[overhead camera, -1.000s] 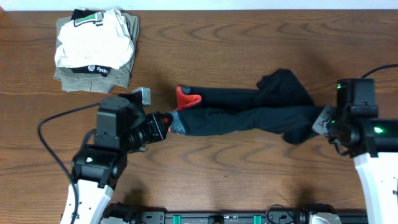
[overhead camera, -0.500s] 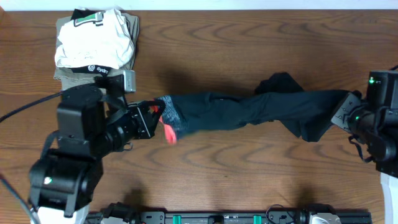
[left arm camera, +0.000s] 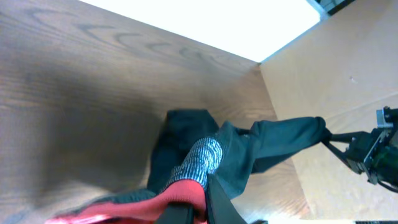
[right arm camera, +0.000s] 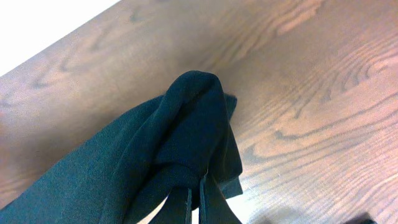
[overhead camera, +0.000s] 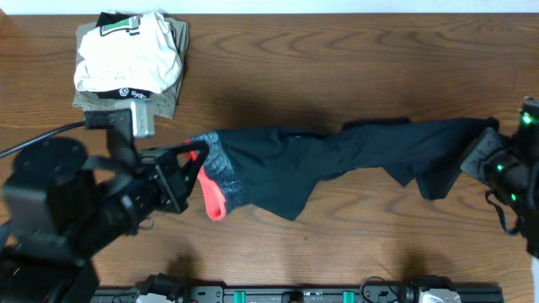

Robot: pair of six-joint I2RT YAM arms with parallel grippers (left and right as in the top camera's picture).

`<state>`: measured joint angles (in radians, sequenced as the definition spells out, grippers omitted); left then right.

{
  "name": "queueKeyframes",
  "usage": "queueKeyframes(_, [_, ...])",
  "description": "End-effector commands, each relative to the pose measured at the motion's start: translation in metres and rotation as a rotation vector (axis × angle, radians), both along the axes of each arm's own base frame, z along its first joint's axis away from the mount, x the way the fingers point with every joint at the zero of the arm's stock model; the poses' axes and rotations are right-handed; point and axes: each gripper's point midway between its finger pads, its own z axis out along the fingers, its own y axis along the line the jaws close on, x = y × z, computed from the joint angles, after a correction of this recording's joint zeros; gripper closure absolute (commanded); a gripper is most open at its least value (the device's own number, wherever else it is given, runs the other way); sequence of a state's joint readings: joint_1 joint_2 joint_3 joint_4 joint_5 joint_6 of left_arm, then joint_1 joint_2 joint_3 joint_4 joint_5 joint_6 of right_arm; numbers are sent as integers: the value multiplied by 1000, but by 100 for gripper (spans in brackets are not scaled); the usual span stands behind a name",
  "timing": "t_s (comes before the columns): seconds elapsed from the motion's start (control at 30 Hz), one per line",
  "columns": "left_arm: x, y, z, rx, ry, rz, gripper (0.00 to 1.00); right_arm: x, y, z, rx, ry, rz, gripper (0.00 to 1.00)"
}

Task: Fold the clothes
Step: 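Pull the garment apart, left gripper toward bottom-left, right toward right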

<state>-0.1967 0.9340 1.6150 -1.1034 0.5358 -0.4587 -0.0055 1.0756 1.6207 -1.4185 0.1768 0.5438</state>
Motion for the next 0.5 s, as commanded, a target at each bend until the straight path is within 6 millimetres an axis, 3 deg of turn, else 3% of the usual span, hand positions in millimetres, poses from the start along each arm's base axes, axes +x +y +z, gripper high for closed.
queueKeyframes(0.0, [-21, 3, 30, -4, -82, -13, 94, -17, -7, 31, -26, -101, -24, 99])
queueKeyframes(0.47, [-79, 14, 88, -74, -184, 4, 94, -78, -4, 100, -39, -246, -4, 99])
